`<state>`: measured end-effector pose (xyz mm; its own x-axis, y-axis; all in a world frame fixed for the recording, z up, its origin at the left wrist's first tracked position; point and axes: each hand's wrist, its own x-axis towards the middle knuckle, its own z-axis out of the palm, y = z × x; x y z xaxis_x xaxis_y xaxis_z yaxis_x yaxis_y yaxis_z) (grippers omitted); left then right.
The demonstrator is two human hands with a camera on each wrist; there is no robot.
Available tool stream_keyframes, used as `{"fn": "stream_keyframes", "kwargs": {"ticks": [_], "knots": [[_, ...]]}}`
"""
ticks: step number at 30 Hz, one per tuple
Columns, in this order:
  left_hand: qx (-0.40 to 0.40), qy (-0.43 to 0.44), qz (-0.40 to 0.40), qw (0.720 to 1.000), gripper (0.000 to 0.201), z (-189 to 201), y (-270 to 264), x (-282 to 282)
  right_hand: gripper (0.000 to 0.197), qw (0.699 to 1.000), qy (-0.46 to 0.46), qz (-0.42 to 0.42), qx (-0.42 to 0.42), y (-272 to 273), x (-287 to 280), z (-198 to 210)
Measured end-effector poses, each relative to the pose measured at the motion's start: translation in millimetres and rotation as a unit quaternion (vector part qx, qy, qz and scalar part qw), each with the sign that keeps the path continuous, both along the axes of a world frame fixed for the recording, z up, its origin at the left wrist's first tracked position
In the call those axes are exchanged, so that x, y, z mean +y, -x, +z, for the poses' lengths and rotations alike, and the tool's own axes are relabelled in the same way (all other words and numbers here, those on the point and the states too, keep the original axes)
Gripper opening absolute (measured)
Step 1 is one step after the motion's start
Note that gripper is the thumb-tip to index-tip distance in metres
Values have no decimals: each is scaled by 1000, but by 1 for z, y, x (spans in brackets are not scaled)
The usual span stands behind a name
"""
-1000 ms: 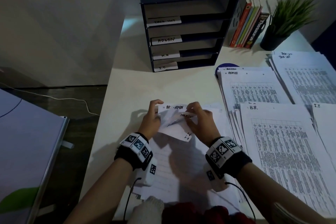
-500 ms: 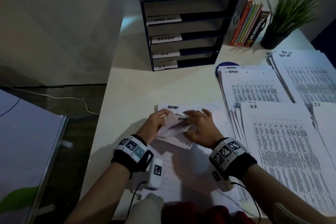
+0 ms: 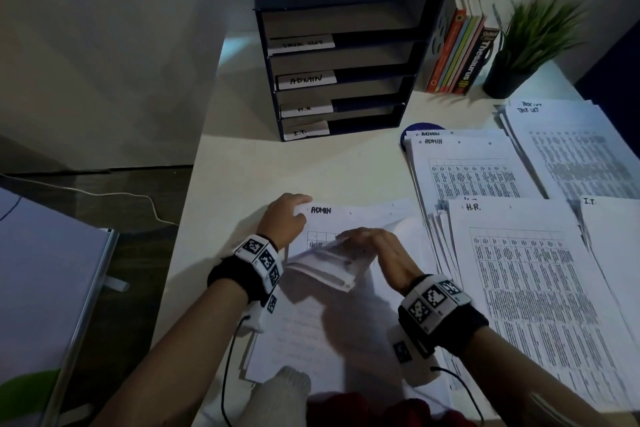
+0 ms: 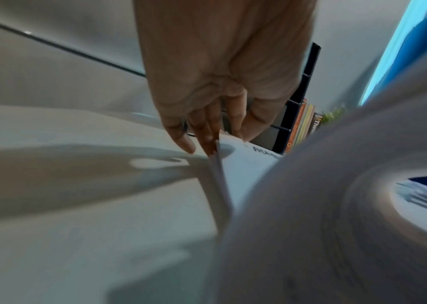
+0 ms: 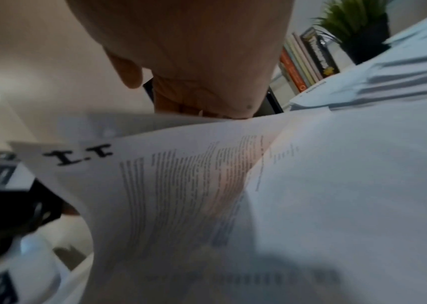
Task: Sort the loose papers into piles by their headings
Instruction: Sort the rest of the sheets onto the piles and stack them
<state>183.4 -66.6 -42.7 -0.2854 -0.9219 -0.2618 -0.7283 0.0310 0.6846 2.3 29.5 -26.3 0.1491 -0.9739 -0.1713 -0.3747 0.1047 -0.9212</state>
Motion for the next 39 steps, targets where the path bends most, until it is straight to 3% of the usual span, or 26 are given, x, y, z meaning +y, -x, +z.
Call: {"fn": "stream_keyframes", "kwargs": {"ticks": [2,3,7,9,13,19,23,25,29,34,36,39], "knots": [[-10,42,-18,999,37,1,-1,3,46,997,-44,-45,-53,-2,-3,3],[-20,68,-30,997,33,2,-2,4,41,997,-46,-50,-31,-5,-5,5],[7,83,-47,995,14,5,-2,8,15,984,44,-54,165,-17,-15,7],[68,15,-46,996,37,7,-3,12,22,981,59,-98,155,-22,-18,6],[156,-104,-1,982,51,6,-9,17,47,977,85,-116,156,-24,-22,2],[156,-188,37,969,96,-16,-15,19,44,970,98,-82,206,-18,-20,-12],[198,-219,77,952,102,-19,-17,26,42,967,120,-72,215,-16,-23,-15],[226,-214,83,947,89,-9,-15,31,45,968,121,-70,207,-14,-24,-16],[254,-198,67,945,29,-5,-13,34,53,965,166,-52,199,-14,-23,-19],[263,-182,63,945,26,-5,-13,36,37,941,234,-18,244,-15,-15,-26],[243,-155,82,954,9,-8,-13,33,47,933,252,-15,258,-13,-8,-29],[246,-144,90,954,14,-10,-12,33,53,933,273,-27,234,-11,-5,-30]]}}
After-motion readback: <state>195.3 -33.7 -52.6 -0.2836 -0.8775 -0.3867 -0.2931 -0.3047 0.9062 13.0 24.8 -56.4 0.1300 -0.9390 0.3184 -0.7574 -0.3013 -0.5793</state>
